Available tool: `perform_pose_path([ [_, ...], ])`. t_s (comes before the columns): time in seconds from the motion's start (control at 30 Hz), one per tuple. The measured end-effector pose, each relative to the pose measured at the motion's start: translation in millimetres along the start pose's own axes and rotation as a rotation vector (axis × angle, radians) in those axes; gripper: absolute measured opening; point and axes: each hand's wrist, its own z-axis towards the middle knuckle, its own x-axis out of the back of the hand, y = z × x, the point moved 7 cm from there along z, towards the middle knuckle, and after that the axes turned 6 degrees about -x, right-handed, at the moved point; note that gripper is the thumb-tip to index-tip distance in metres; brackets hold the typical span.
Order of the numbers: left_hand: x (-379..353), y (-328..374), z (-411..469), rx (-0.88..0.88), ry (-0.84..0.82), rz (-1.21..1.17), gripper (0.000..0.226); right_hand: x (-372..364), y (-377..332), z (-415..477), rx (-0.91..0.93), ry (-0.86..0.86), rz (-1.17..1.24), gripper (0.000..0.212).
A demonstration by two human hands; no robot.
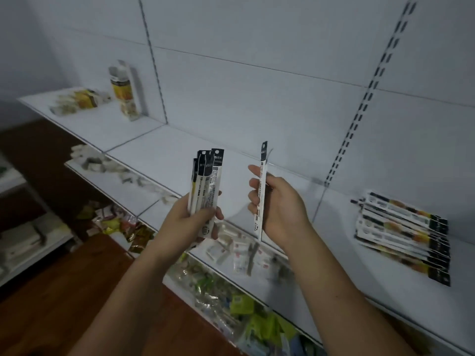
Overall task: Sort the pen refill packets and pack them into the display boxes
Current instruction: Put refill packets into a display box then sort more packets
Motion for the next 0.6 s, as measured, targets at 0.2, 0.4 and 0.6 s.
perform_pose_path([
  [0.2, 136.5, -14.0, -2.8, -0.002, 0.129, 0.02, 0.011, -116.4, 66.7, 48.1, 0.024, -0.067, -0.136, 0.019],
  [0.4, 249.1, -29.7, -6.9, -0.021, 0.312, -0.091, 0.025, -216.3, 128.0, 90.3, 0.038, -0.162, -0.373, 0.023],
  [0.6, 331.2, -41.3, 9.7, -0.021, 0.438, 0.016, 0.04, -298.1, 185.0, 150.6, -0.025, -0.317, -0.463, 0.025],
])
